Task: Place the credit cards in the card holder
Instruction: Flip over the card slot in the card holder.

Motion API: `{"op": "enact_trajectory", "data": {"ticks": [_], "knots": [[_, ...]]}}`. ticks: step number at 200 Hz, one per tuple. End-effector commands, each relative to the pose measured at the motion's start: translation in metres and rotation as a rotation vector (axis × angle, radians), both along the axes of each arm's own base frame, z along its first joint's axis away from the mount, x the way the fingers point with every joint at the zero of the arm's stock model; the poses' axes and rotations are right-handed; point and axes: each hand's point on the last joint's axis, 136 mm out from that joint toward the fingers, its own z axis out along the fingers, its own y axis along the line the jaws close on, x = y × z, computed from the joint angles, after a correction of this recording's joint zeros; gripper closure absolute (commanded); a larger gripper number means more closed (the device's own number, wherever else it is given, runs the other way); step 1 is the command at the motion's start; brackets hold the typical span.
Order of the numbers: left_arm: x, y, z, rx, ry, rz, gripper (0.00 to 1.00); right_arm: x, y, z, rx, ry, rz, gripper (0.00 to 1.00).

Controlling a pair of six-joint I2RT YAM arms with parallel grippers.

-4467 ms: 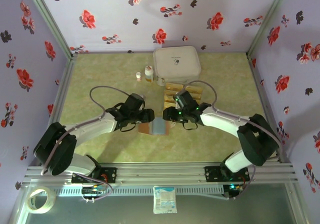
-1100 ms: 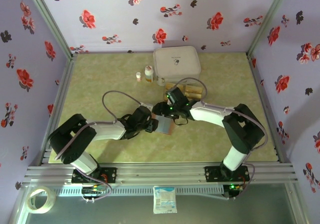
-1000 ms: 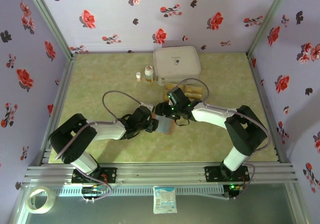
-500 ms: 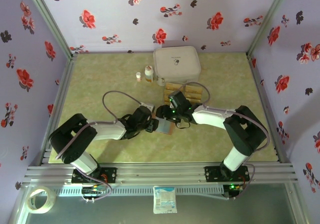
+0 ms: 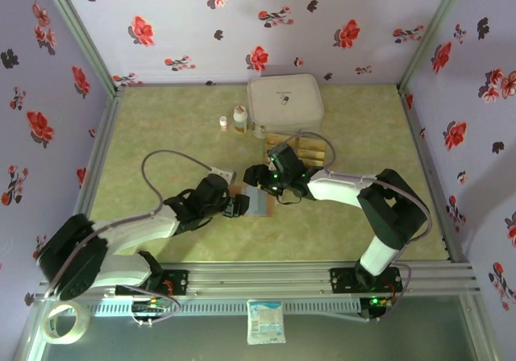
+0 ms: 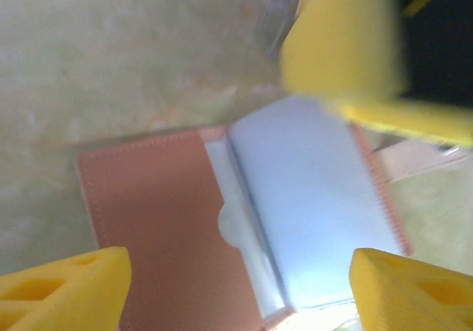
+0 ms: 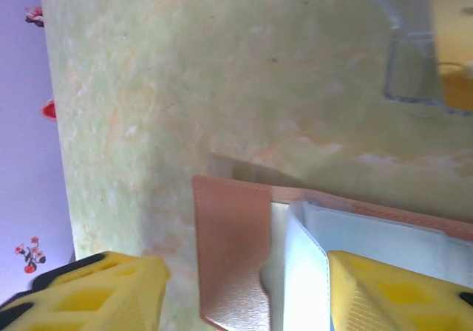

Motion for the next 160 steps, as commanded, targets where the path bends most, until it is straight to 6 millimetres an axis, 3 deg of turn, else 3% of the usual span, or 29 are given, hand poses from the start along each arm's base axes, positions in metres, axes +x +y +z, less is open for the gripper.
{"op": "enact_trajectory", "data": {"ticks": [1, 49, 106, 138, 160], "knots": [[0.003, 0.017, 0.015, 0.005, -0.036, 0.068, 0.19, 0.003, 0.023, 0.015, 0.07, -0.002, 0.018, 0.42], [0.006, 0.037, 0.035, -0.032, -0.081, 0.135, 0.18, -0.005, 0.056, 0.011, 0.09, 0.012, 0.058, 0.42], [0.005, 0.047, 0.031, -0.031, -0.074, 0.163, 0.17, -0.006, 0.076, -0.026, 0.067, 0.054, 0.067, 0.42], [0.004, 0.05, 0.028, -0.028, -0.064, 0.174, 0.17, -0.01, 0.081, -0.004, 0.094, 0.025, 0.121, 0.43], [0.004, 0.052, 0.026, -0.025, -0.06, 0.179, 0.16, -0.012, 0.072, 0.018, 0.071, -0.024, 0.143, 0.42]]}}
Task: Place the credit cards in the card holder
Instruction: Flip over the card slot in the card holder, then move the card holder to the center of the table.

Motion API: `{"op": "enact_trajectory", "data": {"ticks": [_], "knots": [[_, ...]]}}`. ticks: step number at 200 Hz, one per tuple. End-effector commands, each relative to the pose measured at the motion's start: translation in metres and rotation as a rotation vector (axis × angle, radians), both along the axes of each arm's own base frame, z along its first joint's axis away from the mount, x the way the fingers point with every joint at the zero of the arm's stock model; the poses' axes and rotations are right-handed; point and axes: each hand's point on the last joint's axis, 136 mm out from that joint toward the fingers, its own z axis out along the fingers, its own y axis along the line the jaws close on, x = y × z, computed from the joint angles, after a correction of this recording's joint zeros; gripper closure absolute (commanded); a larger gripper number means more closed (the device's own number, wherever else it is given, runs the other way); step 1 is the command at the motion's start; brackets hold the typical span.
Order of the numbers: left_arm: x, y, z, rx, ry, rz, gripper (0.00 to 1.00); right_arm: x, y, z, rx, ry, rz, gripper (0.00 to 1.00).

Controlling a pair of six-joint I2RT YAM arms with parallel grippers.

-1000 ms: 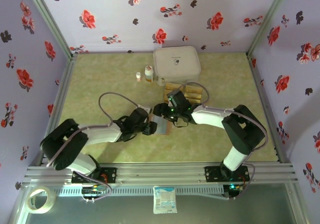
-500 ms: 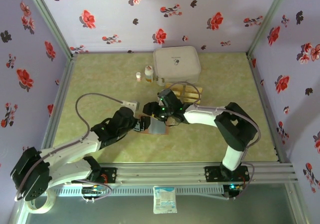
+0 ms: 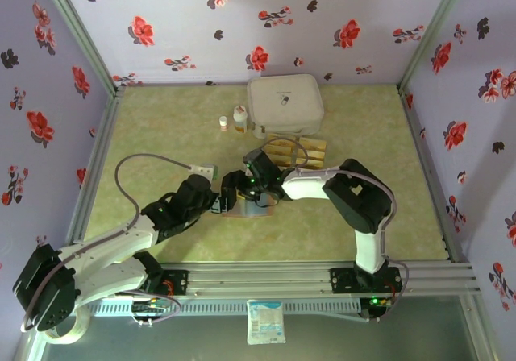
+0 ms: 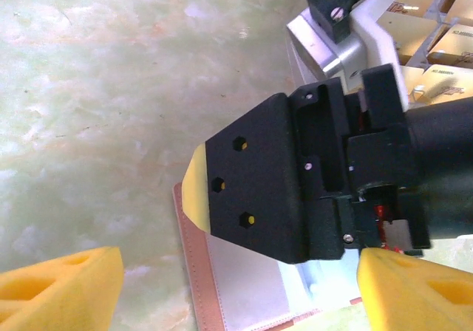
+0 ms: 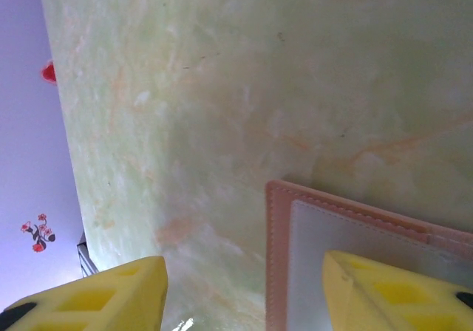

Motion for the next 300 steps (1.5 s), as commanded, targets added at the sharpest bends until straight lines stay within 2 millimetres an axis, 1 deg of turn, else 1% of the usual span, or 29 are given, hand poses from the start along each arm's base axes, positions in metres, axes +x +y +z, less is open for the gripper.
{"op": "enact_trajectory", "data": {"ticks": [1, 17, 32, 71, 87, 100, 120, 143, 165, 198, 230, 236, 256, 275, 285, 300], "knots": [[0.0, 0.01, -0.007, 0.011, 0.013, 0.04, 0.16, 0.0, 0.002, 0.046, 0.034, -0.084, 0.047, 0.42], [0.0, 0.01, -0.01, 0.017, 0.021, 0.044, 0.16, -0.001, -0.013, 0.055, -0.007, -0.12, 0.043, 0.42], [0.001, 0.01, -0.014, 0.028, 0.034, 0.045, 0.14, -0.002, -0.034, 0.058, -0.065, -0.148, 0.032, 0.41], [0.003, 0.009, -0.027, 0.067, 0.076, 0.05, 0.1, -0.006, -0.099, 0.042, -0.247, -0.175, -0.02, 0.42], [0.004, 0.008, -0.033, 0.087, 0.094, 0.051, 0.03, -0.009, -0.125, 0.035, -0.332, -0.191, -0.036, 0.42], [0.005, 0.007, -0.038, 0.103, 0.111, 0.053, 0.0, -0.012, -0.142, 0.032, -0.401, -0.205, -0.042, 0.42], [0.007, 0.007, -0.047, 0.133, 0.145, 0.062, 0.0, -0.017, -0.163, 0.026, -0.489, -0.223, -0.04, 0.42], [0.01, 0.009, -0.059, 0.178, 0.197, 0.084, 0.0, -0.02, -0.172, 0.016, -0.53, -0.217, -0.031, 0.42], [0.011, 0.017, -0.073, 0.253, 0.252, 0.126, 0.0, -0.022, -0.175, 0.005, -0.55, -0.204, -0.028, 0.43], [0.01, 0.023, -0.087, 0.317, 0.292, 0.146, 0.0, -0.02, -0.174, -0.008, -0.55, -0.19, -0.032, 0.52], [0.009, 0.025, -0.092, 0.321, 0.296, 0.153, 0.0, -0.018, -0.176, -0.013, -0.556, -0.184, -0.038, 0.64], [0.009, 0.026, -0.093, 0.322, 0.297, 0.154, 0.0, -0.018, -0.176, -0.013, -0.556, -0.184, -0.04, 0.68], [0.008, 0.027, -0.096, 0.325, 0.301, 0.155, 0.0, -0.019, -0.182, -0.018, -0.565, -0.175, -0.047, 0.85], [0.006, 0.029, -0.099, 0.329, 0.308, 0.156, 0.0, -0.021, -0.188, -0.021, -0.568, -0.167, -0.051, 0.96], [0.005, 0.028, -0.101, 0.324, 0.31, 0.154, 0.0, -0.023, -0.192, -0.023, -0.573, -0.164, -0.052, 1.0], [0.003, 0.027, -0.102, 0.314, 0.315, 0.149, 0.0, -0.026, -0.197, -0.024, -0.576, -0.16, -0.055, 1.0]]}}
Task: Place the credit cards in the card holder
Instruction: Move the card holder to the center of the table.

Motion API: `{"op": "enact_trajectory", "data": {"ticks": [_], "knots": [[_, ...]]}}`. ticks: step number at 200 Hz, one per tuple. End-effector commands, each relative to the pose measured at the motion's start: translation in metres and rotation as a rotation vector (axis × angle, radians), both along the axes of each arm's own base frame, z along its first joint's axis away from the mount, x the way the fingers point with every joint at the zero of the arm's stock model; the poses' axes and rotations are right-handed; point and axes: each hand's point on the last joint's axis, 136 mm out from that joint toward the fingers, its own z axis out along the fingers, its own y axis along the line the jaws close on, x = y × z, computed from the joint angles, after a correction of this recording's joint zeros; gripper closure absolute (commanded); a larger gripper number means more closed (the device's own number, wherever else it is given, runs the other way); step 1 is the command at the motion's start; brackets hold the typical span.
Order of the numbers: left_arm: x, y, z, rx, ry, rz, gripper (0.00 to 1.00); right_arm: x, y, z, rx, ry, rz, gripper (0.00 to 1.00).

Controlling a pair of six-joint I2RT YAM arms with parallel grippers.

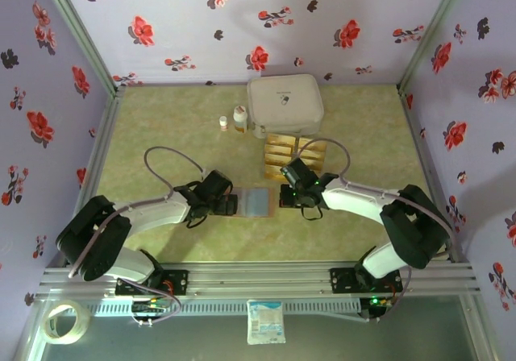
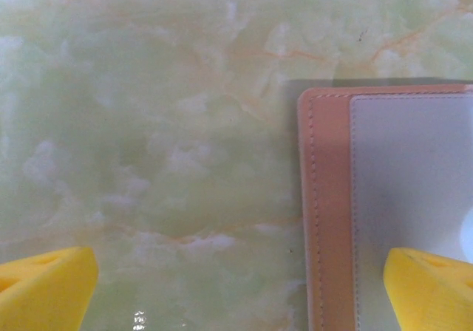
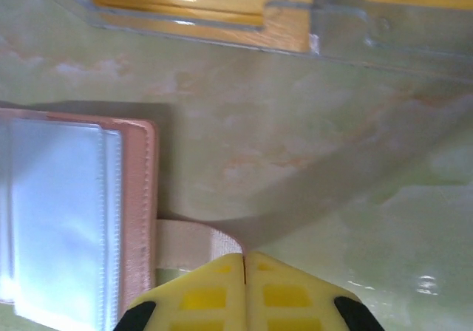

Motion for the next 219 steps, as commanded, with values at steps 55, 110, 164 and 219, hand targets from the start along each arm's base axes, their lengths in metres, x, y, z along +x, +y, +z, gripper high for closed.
{"op": "enact_trajectory", "data": {"ticks": [55, 110, 164, 219], "knots": [[-0.008, -0.004, -0.007, -0.01, 0.006, 0.001, 0.0, -0.006, -0.028, 0.0, -0.037, -0.019, -0.035, 1.0], [-0.013, -0.014, -0.016, -0.014, 0.018, -0.009, 0.0, -0.006, -0.029, -0.011, -0.053, 0.011, -0.032, 0.98], [-0.011, -0.016, -0.004, -0.03, -0.01, -0.009, 0.0, -0.003, -0.028, 0.009, -0.038, -0.015, -0.023, 0.7], [0.001, -0.017, 0.036, -0.041, -0.091, -0.017, 0.0, 0.024, -0.036, 0.088, -0.094, -0.19, -0.007, 0.28]]}}
